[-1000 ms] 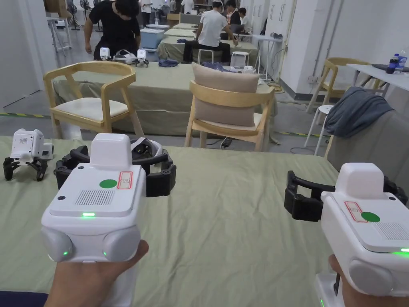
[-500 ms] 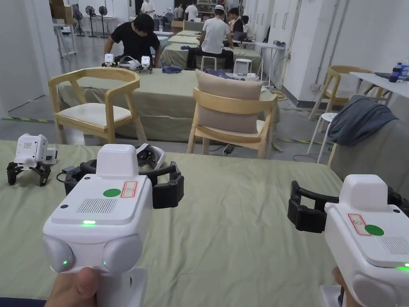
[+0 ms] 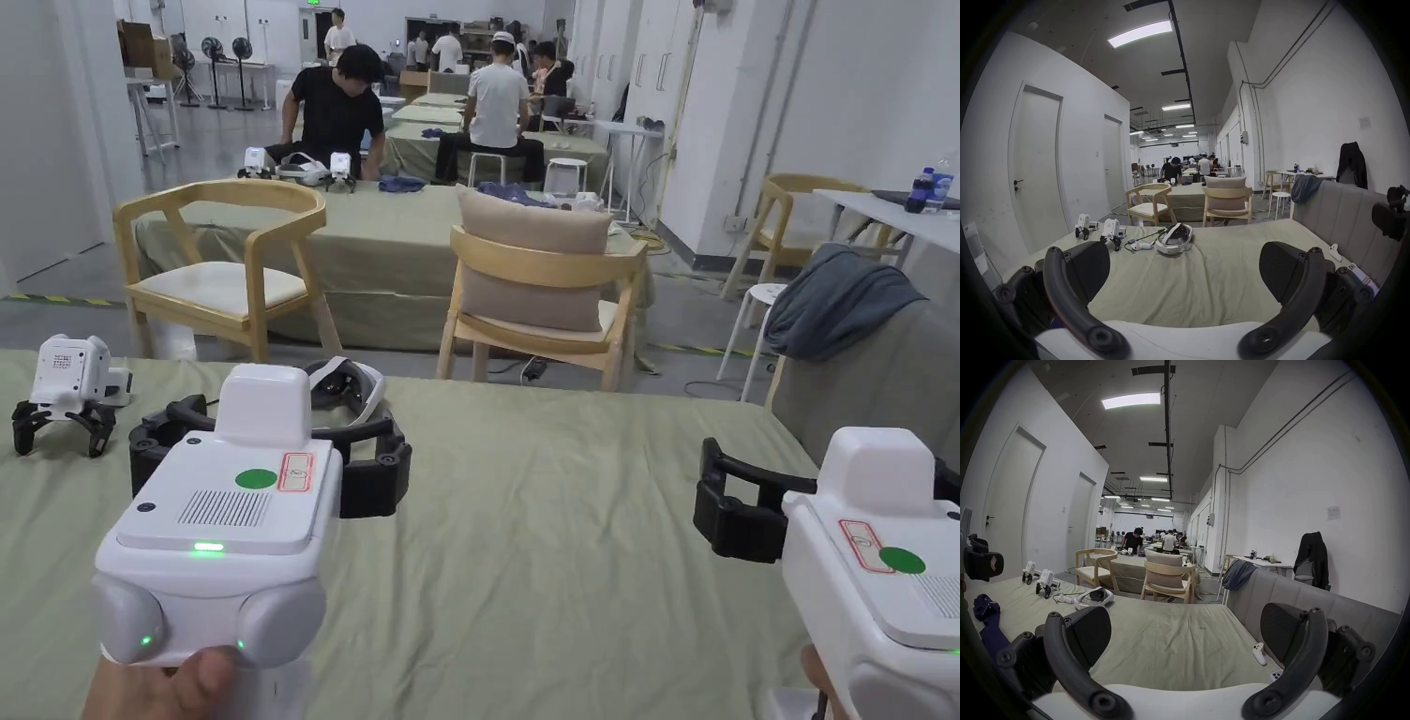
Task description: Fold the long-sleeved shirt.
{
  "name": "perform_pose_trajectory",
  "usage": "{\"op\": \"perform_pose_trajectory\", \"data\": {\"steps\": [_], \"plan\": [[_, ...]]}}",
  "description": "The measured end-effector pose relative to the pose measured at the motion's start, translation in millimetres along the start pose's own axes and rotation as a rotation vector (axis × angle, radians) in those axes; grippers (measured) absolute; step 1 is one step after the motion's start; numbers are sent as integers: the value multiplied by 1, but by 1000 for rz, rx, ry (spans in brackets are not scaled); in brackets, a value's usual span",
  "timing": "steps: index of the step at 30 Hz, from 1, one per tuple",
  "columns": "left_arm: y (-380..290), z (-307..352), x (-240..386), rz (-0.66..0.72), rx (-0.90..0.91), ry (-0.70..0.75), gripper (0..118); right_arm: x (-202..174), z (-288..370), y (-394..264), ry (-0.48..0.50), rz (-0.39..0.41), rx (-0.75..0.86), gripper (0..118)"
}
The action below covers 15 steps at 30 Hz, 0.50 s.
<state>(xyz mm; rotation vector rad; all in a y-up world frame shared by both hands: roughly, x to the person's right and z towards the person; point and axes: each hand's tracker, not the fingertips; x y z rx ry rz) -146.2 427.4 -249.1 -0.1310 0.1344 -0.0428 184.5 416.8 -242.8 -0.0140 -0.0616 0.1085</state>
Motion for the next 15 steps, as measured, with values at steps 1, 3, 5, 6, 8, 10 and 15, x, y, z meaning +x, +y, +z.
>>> {"op": "perform_pose_trajectory", "data": {"steps": [1,3,5,6,8,10,15], "plan": [[1,2,0,-26,-2,-26,111,0,0,0,3,-1,1,118],[0,6,2,-13,28,-14,111,0,1,0,5,-4,5,118],[1,9,2,-17,37,-18,111,0,1,0,4,-6,5,118],[2,9,2,-15,39,-22,111,0,1,0,6,-8,5,118],[4,10,1,9,42,-19,111,0,2,0,8,-6,5,118],[7,11,0,14,44,-18,111,0,2,-1,7,-1,6,118],[10,10,-5,36,43,-20,111,0,3,0,8,-3,6,118]]}}
